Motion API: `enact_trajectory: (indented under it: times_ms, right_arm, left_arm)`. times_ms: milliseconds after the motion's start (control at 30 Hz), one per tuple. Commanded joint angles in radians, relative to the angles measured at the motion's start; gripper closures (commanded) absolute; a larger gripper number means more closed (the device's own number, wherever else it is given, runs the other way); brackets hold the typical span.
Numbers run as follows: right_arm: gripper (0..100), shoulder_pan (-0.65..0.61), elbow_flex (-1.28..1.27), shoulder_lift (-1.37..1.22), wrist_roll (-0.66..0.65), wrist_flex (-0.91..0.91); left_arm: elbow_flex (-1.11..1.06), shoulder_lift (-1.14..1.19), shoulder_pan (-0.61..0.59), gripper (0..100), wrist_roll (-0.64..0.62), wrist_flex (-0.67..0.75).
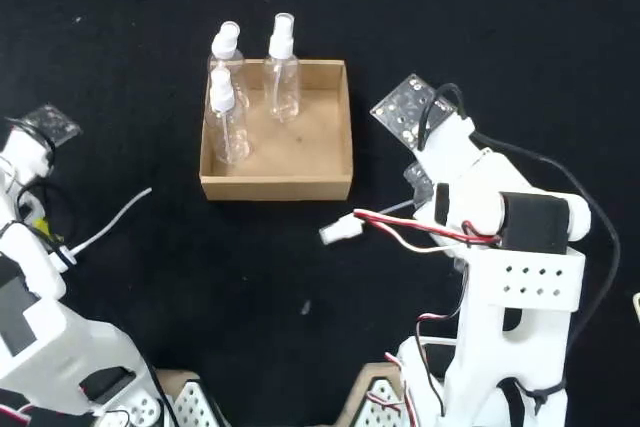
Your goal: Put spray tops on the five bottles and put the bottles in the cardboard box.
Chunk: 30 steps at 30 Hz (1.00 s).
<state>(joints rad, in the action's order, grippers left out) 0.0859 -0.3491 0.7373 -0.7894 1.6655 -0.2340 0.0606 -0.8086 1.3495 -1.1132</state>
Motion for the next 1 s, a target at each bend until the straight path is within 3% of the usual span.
enact_trajectory:
  times_ms: [0,200,400,467,733,833,967]
  right_arm:
    - [98.7,0.018,0.048,0.031,-0.012,0.009]
    - [98.7,0.017,0.048,0.031,-0.012,0.003]
    - [98.7,0.017,0.047,0.031,-0.012,0.003]
    - [98.7,0.017,0.047,0.031,-0.012,0.003]
    - [98.7,0.017,0.047,0.031,-0.014,0.002]
    - [98.7,0.017,0.047,0.031,-0.015,0.002]
    - [98.7,0.017,0.025,0.031,-0.049,0.002]
  left_arm:
    - [0.050,-0.071,-0.001,74,-0.276,-0.075]
    - [-0.035,-0.238,-0.001,75,-0.829,-0.244]
    - [-0.131,-0.298,-0.021,75,-1.542,-0.255]
    - [-0.189,-0.298,-0.025,75,-1.722,-0.242]
    - [-0.397,-0.308,-0.035,75,-1.961,-0.091]
    - [-0.420,-0.308,-0.065,75,-2.008,0.032]
    - [-0.430,-0.308,-0.042,71,-2.047,0.049]
